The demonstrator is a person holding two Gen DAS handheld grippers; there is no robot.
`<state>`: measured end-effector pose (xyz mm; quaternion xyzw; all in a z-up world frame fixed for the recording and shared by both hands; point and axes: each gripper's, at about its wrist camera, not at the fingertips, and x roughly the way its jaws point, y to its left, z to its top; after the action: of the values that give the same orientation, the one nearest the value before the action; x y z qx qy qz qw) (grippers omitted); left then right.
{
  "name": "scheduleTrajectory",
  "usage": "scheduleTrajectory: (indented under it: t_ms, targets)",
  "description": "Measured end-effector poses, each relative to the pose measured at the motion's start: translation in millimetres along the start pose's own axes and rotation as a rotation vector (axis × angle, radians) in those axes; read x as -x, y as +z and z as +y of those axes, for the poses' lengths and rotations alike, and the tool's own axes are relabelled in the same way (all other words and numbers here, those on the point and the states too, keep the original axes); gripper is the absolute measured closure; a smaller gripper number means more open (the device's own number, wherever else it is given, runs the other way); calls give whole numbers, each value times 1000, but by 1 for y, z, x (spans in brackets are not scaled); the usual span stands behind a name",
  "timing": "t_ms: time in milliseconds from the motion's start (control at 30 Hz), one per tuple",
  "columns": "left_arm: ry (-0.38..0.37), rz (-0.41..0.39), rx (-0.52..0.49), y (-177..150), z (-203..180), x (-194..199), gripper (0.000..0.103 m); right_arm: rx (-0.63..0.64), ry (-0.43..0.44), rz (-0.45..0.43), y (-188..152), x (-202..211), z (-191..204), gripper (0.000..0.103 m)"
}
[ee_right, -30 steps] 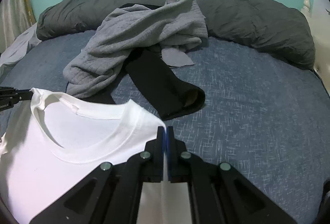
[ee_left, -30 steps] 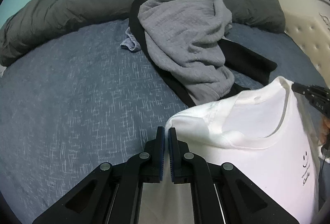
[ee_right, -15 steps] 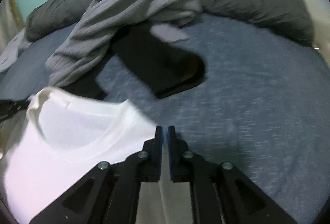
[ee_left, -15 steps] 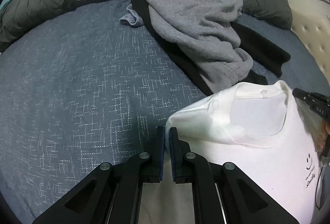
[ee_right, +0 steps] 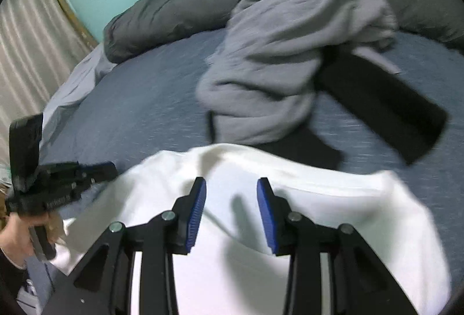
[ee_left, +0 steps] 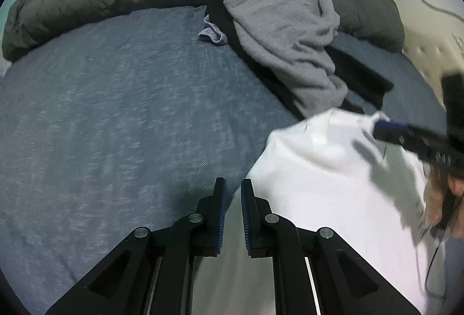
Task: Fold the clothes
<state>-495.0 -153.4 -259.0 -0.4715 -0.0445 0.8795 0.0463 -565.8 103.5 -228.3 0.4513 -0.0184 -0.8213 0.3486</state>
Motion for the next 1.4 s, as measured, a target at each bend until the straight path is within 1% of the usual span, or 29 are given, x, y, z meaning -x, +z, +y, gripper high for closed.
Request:
scheduleTrajectory:
  t_ms: [167, 333, 367, 400, 433, 567, 633, 700, 900, 933, 967, 1000, 1067, 1100, 1133, 1233, 1300, 1400]
  targets:
    - [-6, 1, -11, -12, 18, 14, 92, -18, -17, 24, 14, -35, 19, 67]
    - [-18, -5, -31, -20, 28, 22, 92, -8, -24, 41, 18, -55, 19, 67]
    - [-22, -8, -31, -21, 30, 23, 92, -17, -17, 38, 19, -57, 18, 73]
    - [-25, -11, -28, -22, 31, 23, 92, -16, -12, 32, 20, -58, 19, 85]
    - [-27, -13, -25, -23, 32, 24, 92, -11, -14, 28, 21, -59, 21, 101]
    - [-34, -13, -25, -29, 33, 24, 92, 27, -71, -12, 32, -56, 29, 102]
    - [-34, -10, -29, -32, 32, 23, 92, 30, -103, -37, 41, -54, 30, 102]
    - [-33, -9, -34, -34, 30, 22, 92, 35, -128, -24, 46, -58, 31, 102]
    - [-33, 4, -50, -39, 23, 21, 92, -9, -99, 13, 46, -57, 20, 101]
    - [-33, 5, -52, -40, 22, 21, 92, -16, -97, 13, 47, -55, 17, 100]
    - [-33, 7, -53, -40, 22, 21, 92, -23, -102, -6, 48, -45, 11, 99]
    - [-35, 7, -51, -41, 21, 21, 92, -32, -106, -24, 49, -35, 4, 96]
    - [-36, 8, -46, -41, 20, 21, 92, -60, -102, -50, 49, -11, -15, 72]
    - [-37, 9, -43, -42, 20, 21, 92, -69, -106, -64, 49, 0, -24, 71]
    - [-37, 10, -41, -42, 19, 22, 92, -67, -131, -76, 49, 11, -34, 71]
    - [-37, 14, -51, -44, 13, 25, 92, -104, -224, -91, 38, 45, -76, 71]
    - [-37, 13, -60, -44, 8, 26, 92, -145, -288, -80, 28, 61, -102, 71]
    - [-40, 16, -70, -44, -1, 27, 92, -158, -314, -57, 14, 70, -127, 67]
